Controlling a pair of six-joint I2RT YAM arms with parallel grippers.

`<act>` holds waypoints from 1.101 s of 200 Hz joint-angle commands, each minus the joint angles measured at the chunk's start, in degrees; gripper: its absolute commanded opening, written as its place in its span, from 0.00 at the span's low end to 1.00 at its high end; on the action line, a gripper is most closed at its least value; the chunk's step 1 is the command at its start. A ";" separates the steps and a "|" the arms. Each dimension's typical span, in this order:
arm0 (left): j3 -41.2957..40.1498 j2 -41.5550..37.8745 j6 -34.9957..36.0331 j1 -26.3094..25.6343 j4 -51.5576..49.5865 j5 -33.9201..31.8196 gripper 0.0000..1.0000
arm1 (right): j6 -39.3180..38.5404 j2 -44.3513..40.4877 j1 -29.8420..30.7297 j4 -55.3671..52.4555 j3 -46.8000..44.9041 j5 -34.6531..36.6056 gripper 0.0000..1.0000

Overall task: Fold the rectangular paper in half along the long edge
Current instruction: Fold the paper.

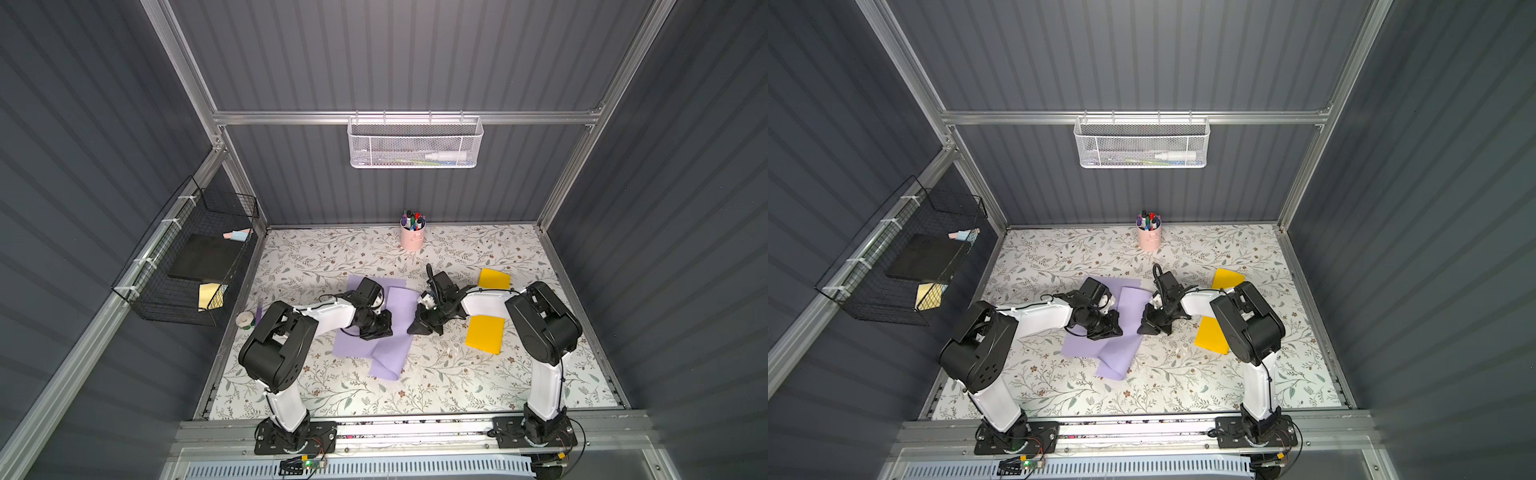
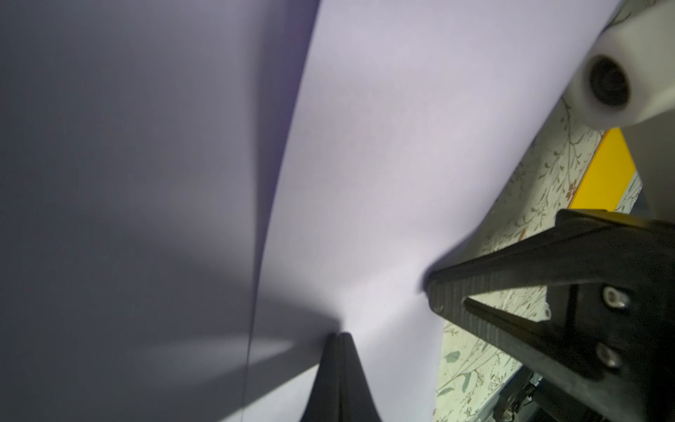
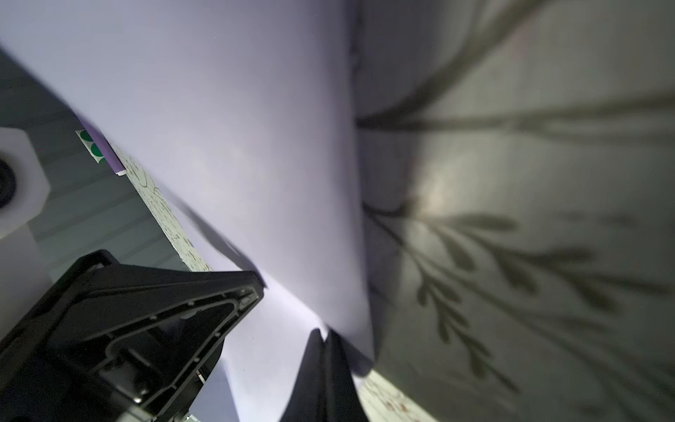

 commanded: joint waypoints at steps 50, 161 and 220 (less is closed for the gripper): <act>-1.65 0.57 1.27 -0.31 -6.15 -4.54 0.02 | -1.42 3.18 -6.02 -2.56 -1.88 6.29 0.00; -1.51 0.90 1.53 -0.31 -6.60 -4.89 0.02 | -7.31 -4.23 -6.77 -9.45 5.26 1.74 0.00; -1.45 1.02 1.60 -0.31 -6.75 -4.76 0.02 | -5.21 4.48 -2.88 -11.04 12.50 3.21 0.00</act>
